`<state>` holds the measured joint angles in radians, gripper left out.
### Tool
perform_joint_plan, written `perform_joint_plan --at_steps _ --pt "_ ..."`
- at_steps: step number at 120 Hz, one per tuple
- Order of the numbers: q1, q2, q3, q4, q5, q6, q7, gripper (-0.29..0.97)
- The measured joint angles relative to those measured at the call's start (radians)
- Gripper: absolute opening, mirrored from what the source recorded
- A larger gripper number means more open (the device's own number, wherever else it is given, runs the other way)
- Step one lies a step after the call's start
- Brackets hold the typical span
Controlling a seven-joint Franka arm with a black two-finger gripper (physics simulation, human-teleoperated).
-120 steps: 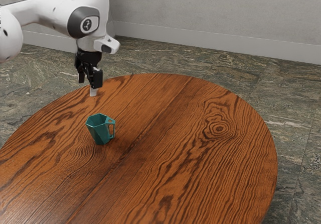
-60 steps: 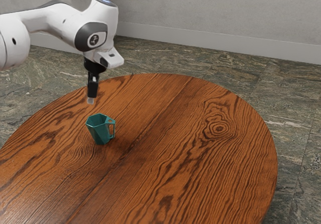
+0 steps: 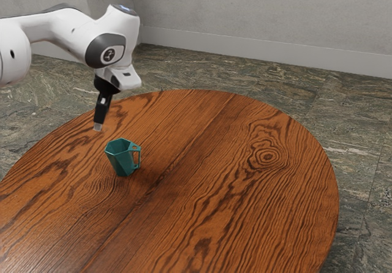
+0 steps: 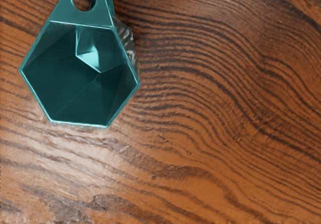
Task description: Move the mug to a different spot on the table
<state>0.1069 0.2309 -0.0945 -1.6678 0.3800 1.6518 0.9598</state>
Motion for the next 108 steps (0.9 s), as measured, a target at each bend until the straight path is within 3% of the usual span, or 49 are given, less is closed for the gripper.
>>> perform_joint_plan --at_steps 56,108 --pt "0.002 0.019 0.016 0.003 0.011 0.045 0.049 0.55" --pt "0.011 0.066 0.016 0.002 -0.017 0.126 0.06 0.52"
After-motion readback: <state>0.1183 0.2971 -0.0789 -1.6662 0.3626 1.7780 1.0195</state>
